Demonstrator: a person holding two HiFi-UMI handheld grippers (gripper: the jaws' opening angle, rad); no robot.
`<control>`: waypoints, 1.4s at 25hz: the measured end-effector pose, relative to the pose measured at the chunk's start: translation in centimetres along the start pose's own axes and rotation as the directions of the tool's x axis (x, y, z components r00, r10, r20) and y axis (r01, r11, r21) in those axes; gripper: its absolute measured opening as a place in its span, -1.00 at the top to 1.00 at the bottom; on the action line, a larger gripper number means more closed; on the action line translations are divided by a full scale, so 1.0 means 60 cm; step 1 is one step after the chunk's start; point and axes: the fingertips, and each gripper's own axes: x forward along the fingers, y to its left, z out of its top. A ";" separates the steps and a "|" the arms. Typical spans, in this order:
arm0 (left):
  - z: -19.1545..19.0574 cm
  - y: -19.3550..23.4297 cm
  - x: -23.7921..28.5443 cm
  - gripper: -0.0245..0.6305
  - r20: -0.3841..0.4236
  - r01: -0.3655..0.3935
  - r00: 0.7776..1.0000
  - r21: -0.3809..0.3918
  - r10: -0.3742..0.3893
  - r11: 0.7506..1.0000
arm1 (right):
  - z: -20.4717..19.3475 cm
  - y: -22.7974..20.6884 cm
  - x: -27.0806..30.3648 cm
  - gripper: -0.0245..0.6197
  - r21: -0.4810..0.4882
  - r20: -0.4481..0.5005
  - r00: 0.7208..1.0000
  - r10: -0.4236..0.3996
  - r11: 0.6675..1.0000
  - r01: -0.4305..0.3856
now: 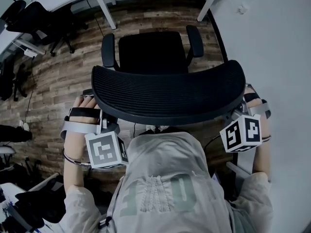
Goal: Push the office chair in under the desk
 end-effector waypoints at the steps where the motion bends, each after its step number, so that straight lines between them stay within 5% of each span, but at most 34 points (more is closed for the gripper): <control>1: 0.000 0.000 0.000 0.44 0.001 -0.001 1.000 0.002 0.001 1.000 | 0.000 0.000 0.000 0.47 -0.003 -0.007 1.000 0.004 1.000 -0.004; 17: -0.010 0.038 0.044 0.45 0.045 -0.020 0.999 0.009 0.020 1.000 | -0.008 -0.033 0.034 0.49 0.023 -0.038 0.999 -0.013 1.000 0.014; 35: -0.068 0.212 0.188 0.44 0.019 -0.047 0.999 0.037 0.047 0.998 | -0.004 -0.192 0.169 0.49 0.070 -0.036 0.999 -0.034 0.997 0.036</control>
